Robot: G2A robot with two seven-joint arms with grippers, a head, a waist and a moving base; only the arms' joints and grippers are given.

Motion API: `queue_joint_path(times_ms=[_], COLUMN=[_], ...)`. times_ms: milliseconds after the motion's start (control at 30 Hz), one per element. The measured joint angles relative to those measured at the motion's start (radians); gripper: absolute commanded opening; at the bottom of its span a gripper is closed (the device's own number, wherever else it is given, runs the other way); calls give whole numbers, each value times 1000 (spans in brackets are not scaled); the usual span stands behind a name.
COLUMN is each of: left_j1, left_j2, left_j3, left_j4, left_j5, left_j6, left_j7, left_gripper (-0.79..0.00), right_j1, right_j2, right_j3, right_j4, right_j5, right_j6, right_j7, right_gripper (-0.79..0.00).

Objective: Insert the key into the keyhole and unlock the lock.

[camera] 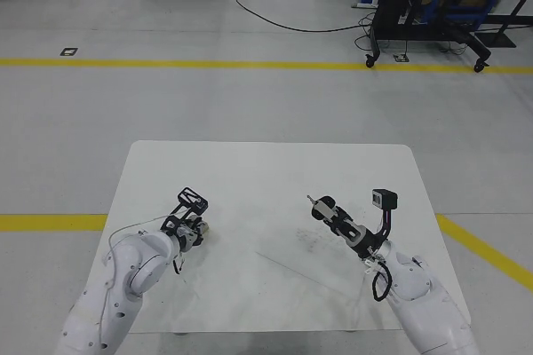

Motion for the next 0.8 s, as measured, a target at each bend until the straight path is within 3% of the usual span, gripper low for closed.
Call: queue_joint_path(times_ms=[233, 367, 500, 567, 700, 800], left_j1=[7, 18, 33, 34, 35, 20], left_j2=[-4, -12, -17, -16, -17, -30], left_j3=[-17, -61, -106, -110, -108, -88], left_j4=[-3, 15, 38, 37, 39, 104], left_j5=[-50, -253, -525, -568, -529, -655], left_j6=[29, 45, -35, -74, -55, -24], left_j7=[69, 193, 288, 296, 297, 296], left_gripper=[-785, -785, -785, -785, -785, -785], right_j1=[0, 0, 0, 0, 0, 3], right_j2=[0, 0, 0, 0, 0, -3], right_j3=[0, 0, 0, 0, 0, -11], right_j4=[0, 0, 0, 0, 0, -6], right_j5=[0, 0, 0, 0, 0, 5], right_j6=[0, 0, 0, 0, 0, 13], right_j7=[0, 0, 0, 0, 0, -18], right_gripper=[-785, -785, -785, -785, -785, -785])
